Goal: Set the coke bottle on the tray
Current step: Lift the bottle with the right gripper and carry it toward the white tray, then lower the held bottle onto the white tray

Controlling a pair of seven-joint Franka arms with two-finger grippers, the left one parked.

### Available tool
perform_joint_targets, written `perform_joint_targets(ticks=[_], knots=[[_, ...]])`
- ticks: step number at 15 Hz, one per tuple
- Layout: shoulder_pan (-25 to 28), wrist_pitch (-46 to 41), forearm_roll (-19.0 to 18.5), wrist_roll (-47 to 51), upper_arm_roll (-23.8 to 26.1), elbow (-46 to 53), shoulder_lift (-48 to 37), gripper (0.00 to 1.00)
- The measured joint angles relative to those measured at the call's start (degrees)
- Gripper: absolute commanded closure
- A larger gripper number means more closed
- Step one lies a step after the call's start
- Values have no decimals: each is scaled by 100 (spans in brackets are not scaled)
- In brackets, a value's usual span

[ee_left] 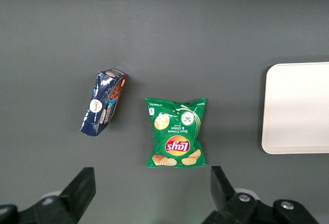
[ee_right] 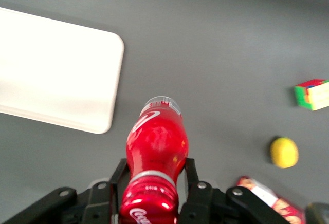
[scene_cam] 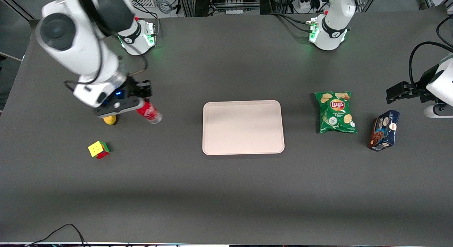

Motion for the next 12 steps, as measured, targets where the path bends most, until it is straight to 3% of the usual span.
perform_joint_targets(ticks=[5,12], knots=[[1051,62,1,1302,-4,584,544,100],[1087,1022,1,1327,11,770,1961,100]])
